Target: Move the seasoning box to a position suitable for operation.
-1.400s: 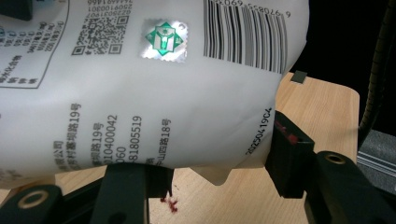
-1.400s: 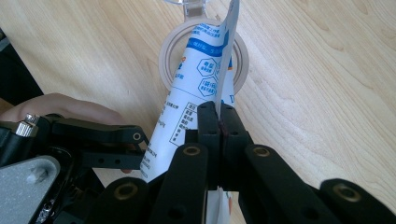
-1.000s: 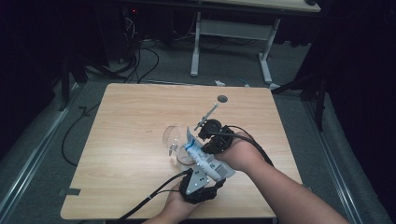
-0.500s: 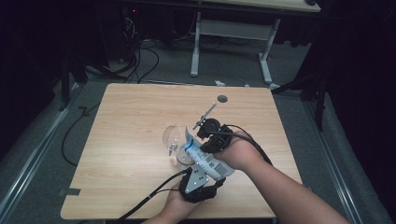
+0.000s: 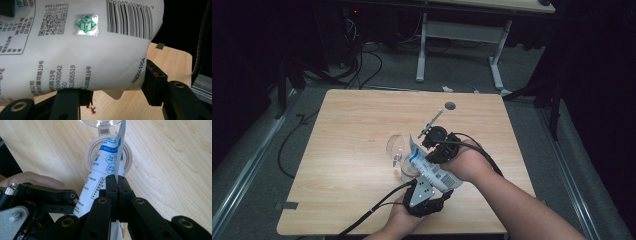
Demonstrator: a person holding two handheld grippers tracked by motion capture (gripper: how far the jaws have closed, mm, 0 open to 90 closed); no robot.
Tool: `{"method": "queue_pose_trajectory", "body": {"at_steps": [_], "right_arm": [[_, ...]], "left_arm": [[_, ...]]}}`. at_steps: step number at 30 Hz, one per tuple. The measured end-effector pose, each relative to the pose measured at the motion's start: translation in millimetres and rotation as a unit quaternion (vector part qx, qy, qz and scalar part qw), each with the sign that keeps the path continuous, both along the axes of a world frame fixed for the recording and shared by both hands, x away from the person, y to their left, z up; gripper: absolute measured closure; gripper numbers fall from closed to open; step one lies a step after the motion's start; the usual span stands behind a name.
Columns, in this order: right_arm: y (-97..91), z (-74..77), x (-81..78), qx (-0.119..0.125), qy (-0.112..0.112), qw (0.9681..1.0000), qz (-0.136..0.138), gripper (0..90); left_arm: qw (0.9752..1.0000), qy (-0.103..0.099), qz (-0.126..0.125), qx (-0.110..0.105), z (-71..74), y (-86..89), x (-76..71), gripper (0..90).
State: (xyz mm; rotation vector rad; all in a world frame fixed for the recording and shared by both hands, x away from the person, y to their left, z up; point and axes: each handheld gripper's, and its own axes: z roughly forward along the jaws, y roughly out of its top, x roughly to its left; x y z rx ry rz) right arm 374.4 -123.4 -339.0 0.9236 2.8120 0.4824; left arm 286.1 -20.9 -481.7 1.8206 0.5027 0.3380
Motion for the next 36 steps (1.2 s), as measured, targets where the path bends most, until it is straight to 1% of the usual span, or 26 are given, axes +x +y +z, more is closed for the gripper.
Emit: {"method": "queue_pose_trajectory", "body": {"at_steps": [10,36], "right_arm": [[-1.3,0.2,0.5,0.001,-0.003,1.0,0.003,90.0],[-0.2,-0.3,1.5,0.001,0.0,1.0,0.0,89.9]], "left_arm": [[1.0,0.0,0.0,-0.001,0.7,-0.6,0.0,50.6],[1.0,-0.001,0.002,-0.002,1.4,-0.5,0.5,50.9]]}}
